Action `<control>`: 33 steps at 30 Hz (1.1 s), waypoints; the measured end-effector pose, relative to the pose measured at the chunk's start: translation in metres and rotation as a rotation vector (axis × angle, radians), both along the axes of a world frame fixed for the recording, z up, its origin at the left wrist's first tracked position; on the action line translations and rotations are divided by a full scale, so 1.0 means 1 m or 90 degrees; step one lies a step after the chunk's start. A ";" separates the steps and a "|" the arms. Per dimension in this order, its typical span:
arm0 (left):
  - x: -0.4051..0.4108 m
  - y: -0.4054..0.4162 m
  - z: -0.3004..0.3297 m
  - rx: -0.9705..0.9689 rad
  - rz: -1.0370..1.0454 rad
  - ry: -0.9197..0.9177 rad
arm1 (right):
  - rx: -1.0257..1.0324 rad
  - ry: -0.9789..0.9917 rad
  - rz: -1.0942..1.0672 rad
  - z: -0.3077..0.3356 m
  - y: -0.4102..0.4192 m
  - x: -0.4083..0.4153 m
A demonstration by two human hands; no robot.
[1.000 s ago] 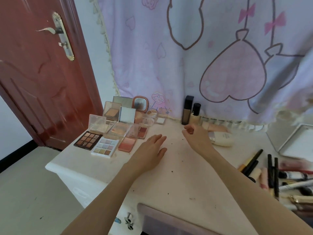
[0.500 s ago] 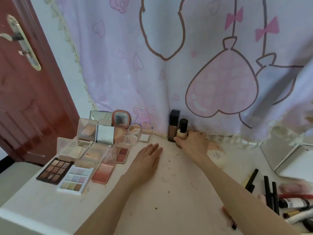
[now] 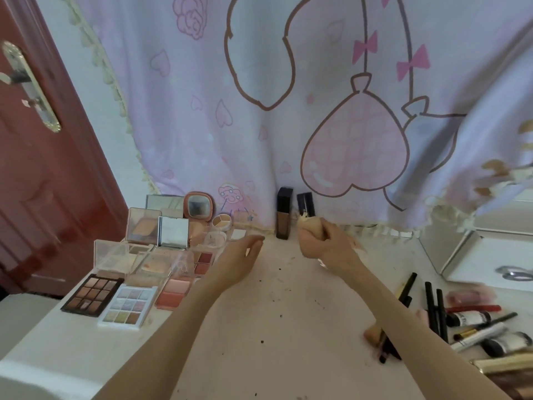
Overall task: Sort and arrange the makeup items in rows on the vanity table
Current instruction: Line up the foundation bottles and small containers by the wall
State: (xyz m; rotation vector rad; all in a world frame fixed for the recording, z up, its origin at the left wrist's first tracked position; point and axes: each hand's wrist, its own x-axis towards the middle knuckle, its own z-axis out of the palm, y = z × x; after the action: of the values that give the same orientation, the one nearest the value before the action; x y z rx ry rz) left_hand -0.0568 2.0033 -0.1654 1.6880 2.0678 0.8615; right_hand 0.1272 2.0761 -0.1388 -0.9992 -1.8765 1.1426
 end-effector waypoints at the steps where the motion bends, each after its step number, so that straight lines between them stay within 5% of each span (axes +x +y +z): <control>1: 0.003 -0.004 0.013 0.073 0.013 -0.020 | -0.054 0.013 0.029 0.007 -0.006 0.004; 5: 0.021 -0.030 0.067 0.260 -0.110 -0.031 | -0.316 0.073 0.259 0.026 -0.028 0.020; 10: 0.039 -0.055 0.103 0.345 -0.186 0.259 | -0.342 0.007 0.505 0.056 -0.054 0.026; 13: 0.039 -0.058 0.109 0.403 -0.147 0.275 | -0.317 -0.015 0.504 0.066 -0.069 0.024; 16: 0.037 -0.055 0.102 0.331 -0.088 0.405 | -0.080 -0.157 0.330 0.059 -0.078 0.015; 18: 0.036 -0.055 0.096 0.202 -0.028 0.305 | 0.013 -0.198 0.230 0.047 -0.080 0.011; 22: 0.030 -0.059 0.084 0.129 0.010 -0.242 | -0.122 -0.033 0.245 0.020 -0.083 0.017; 26: 0.034 -0.077 0.052 0.126 0.007 -0.184 | -0.265 0.282 0.272 0.007 -0.080 0.017; 29: 0.051 -0.081 0.036 0.141 -0.005 -0.200 | -0.314 0.296 0.158 0.005 -0.078 0.011; 33: 0.068 -0.076 0.038 0.237 0.036 -0.246 | -0.316 0.308 0.185 0.001 -0.080 0.005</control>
State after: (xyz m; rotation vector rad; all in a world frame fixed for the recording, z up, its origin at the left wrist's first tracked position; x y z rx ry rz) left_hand 0.0112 1.9268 -0.1273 1.4810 1.7755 1.5329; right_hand 0.1324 1.9965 -0.1376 -0.6182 -1.3996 1.8932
